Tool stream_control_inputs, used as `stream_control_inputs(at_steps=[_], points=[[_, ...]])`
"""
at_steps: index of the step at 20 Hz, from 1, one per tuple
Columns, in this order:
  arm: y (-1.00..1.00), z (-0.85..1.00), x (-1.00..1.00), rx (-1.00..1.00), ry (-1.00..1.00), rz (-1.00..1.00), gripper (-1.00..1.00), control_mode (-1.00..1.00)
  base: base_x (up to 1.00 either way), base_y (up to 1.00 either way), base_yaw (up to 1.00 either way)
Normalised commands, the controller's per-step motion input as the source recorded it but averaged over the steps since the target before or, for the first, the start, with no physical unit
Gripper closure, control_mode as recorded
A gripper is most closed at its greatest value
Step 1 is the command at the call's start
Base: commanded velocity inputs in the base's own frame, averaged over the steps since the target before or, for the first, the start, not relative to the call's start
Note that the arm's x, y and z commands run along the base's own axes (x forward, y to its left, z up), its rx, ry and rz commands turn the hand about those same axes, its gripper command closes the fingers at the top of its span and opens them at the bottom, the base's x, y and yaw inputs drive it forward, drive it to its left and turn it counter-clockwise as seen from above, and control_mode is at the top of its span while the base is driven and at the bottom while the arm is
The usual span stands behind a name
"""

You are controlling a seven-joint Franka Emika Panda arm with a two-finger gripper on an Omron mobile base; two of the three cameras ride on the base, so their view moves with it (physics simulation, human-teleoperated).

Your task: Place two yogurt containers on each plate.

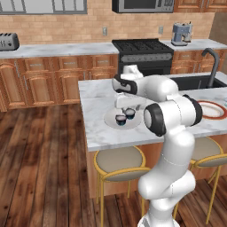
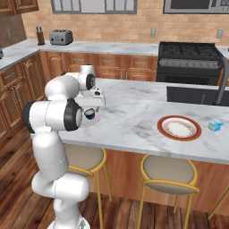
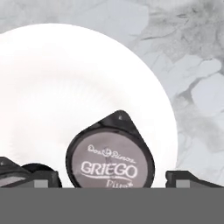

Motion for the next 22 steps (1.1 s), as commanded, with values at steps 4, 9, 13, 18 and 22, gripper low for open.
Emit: stream_control_inputs(at_steps=[4, 9, 13, 18, 22], points=[[0.0, 0.47, -0.16, -0.01, -0.02, 0.0, -1.0, -1.0, 0.0, 0.0, 0.0], [-0.11, 0.68, -0.69, 0.01, -0.13, 0.0, -1.0, -1.0, 0.0, 0.0, 0.0], [-0.16, 0.41, -1.0, 0.04, -0.15, 0.01, -1.0, -1.0, 0.0, 0.0, 0.0], [-0.18, 0.02, -1.0, 0.06, -0.13, 0.03, -1.0, -1.0, 0.0, 0.0, 0.0], [-0.2, 0.0, -1.0, 0.06, -0.09, 0.03, -1.0, -1.0, 0.0, 0.0, 0.0]])
